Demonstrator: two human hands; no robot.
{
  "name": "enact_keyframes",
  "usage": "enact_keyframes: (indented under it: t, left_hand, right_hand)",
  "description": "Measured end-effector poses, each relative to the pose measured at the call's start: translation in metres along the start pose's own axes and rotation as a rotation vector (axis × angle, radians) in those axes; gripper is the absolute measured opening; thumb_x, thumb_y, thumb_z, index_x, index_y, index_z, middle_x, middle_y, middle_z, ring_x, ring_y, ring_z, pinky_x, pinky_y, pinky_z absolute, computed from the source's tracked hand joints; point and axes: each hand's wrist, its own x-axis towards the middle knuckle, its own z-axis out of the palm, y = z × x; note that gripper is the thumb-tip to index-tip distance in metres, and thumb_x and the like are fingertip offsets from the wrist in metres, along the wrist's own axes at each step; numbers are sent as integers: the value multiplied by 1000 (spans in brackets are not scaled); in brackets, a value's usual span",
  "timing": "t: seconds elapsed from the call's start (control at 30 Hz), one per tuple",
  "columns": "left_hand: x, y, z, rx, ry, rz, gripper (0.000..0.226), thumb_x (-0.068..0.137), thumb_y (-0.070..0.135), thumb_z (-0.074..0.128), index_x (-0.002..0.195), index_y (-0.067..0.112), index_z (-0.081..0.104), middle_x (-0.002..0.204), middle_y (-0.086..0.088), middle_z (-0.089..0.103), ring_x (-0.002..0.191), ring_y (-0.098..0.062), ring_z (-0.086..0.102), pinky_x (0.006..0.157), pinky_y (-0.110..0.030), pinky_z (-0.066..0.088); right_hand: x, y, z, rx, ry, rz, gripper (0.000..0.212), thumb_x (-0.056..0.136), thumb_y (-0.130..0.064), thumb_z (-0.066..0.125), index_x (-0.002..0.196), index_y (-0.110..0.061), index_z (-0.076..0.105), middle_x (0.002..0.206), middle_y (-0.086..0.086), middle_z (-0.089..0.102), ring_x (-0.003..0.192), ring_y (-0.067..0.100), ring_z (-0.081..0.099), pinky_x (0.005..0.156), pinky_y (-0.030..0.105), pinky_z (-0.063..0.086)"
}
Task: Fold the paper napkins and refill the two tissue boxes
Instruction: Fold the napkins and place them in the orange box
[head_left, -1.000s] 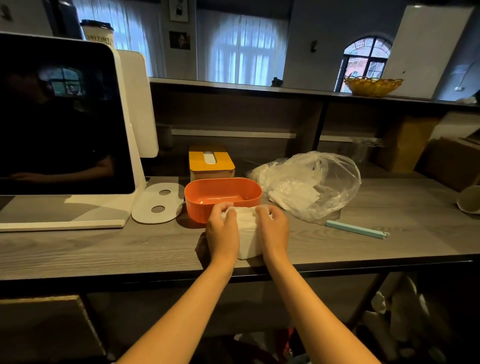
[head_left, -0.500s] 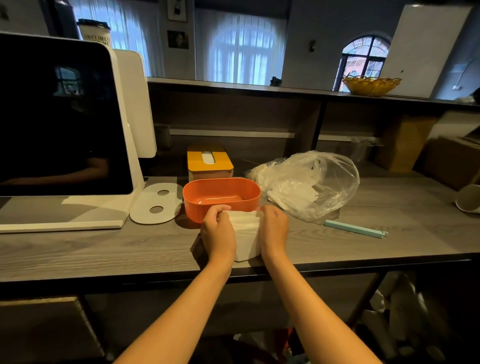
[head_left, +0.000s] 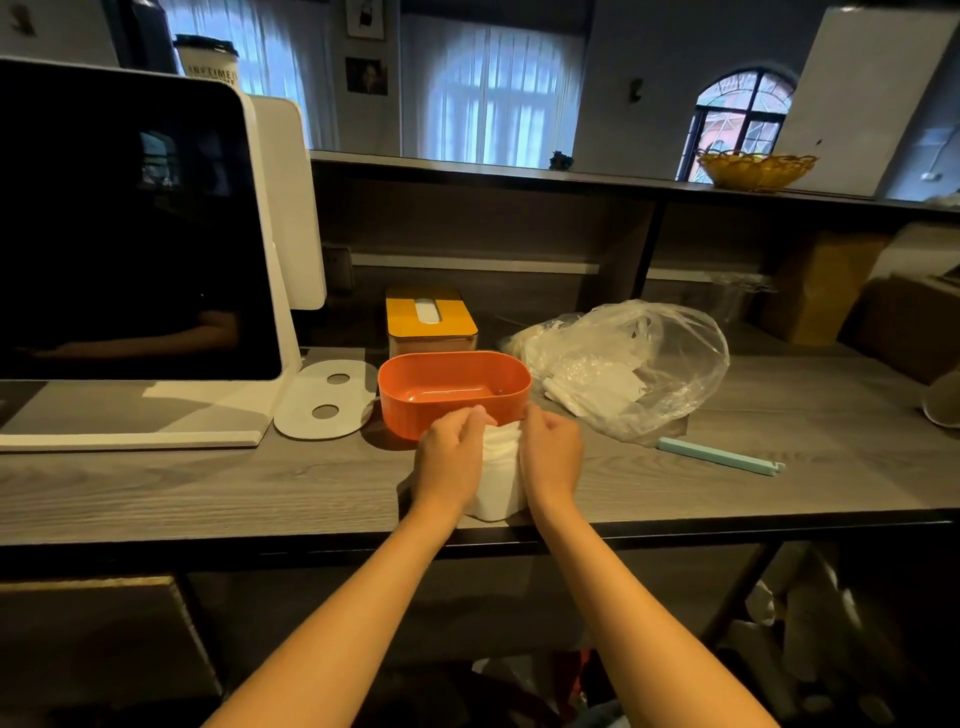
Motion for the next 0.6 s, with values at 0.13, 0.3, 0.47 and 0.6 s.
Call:
enact_keyframes:
  t: [0.13,0.3,0.47,0.6]
  left_hand:
    - [-2,-9,-24,155,-345,139,51,90,58,48,119,21,68,110,10,69,101,-5,63,84,-28,52]
    - [7,2,-50,273,-399,227,42,89,29,74,128,34,60,114,22,62,103,10,57,82,-8,46]
    - [26,23,-80,33,-162,22,18,93,24,69,107,31,60,96,15,64,90,-1,62,74,-24,56]
    - [35,34,-91,-188,-242,-240,14,97,31,64,110,28,61,104,4,68,96,-12,66,79,-30,57]
  right_hand:
    - [3,-6,-2,-8,128,-29,48,99,-28,51,53,-15,48,49,-1,44,49,13,38,52,32,32]
    - [1,-24,3,110,14,-35,43,100,-32,54,64,-9,63,58,4,56,55,16,51,56,31,41]
    - [3,-66,-1,7,-565,-74,28,100,-27,54,126,-18,57,108,-4,61,90,5,57,60,14,47]
    - [21,-78,9,-118,-661,-91,38,96,-21,59,133,-22,50,114,-2,60,100,14,60,75,24,53]
